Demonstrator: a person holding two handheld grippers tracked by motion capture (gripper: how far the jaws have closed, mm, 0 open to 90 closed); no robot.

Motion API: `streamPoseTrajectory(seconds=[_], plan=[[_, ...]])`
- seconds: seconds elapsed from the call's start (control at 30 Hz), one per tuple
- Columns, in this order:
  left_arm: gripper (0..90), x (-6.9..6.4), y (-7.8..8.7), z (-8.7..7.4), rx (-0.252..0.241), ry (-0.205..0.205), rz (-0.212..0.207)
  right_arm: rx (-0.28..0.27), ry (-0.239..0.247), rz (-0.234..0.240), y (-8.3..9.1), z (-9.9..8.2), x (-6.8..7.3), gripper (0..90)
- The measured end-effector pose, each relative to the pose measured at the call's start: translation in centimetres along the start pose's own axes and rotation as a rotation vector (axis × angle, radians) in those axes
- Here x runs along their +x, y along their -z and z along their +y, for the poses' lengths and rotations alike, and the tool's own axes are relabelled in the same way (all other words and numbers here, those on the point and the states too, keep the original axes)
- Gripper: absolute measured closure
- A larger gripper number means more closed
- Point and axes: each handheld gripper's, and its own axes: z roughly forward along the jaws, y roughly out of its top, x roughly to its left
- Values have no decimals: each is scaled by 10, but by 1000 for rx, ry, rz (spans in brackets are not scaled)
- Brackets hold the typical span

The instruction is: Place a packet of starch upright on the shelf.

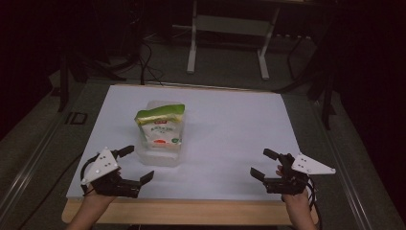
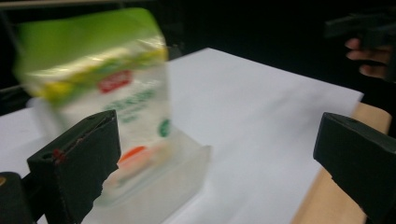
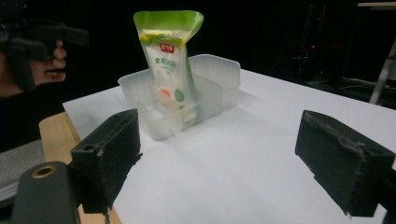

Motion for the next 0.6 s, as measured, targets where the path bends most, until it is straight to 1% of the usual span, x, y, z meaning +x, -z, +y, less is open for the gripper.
streamPoseTrajectory(seconds=[0.03,0.1,0.13,0.27,0.3,0.33,0.4,0.43,0.47,0.5,0.53,0.6], plan=[[8,-3,-4,-1,-2,-1,-13,1,-4,1,0,-1,0,140],[8,-3,-4,-1,-2,-1,-13,1,-2,-2,-1,-1,0,140],[8,-10,-15,-2,2,-8,-48,1,-2,-2,-1,-1,0,140],[8,-20,-32,-2,3,-25,-103,16,20,4,-5,-4,4,140],[8,-20,-32,-2,3,-25,-103,16,20,4,-5,-4,4,140],[8,-26,-42,-1,5,-44,-124,21,24,6,-7,-5,4,139],[8,-29,-48,0,7,-55,-138,24,27,7,-8,-6,4,140],[8,-29,-48,0,7,-55,-138,26,28,6,-9,-7,4,140],[8,-31,-54,0,5,-52,-152,30,28,7,-9,-8,4,139],[8,-31,-54,0,5,-52,-152,30,28,7,-9,-8,4,139],[8,-34,-61,-2,6,-57,-158,32,29,6,-10,-9,4,140],[8,-36,-64,-4,13,-70,-160,31,33,6,-10,-9,4,140]])
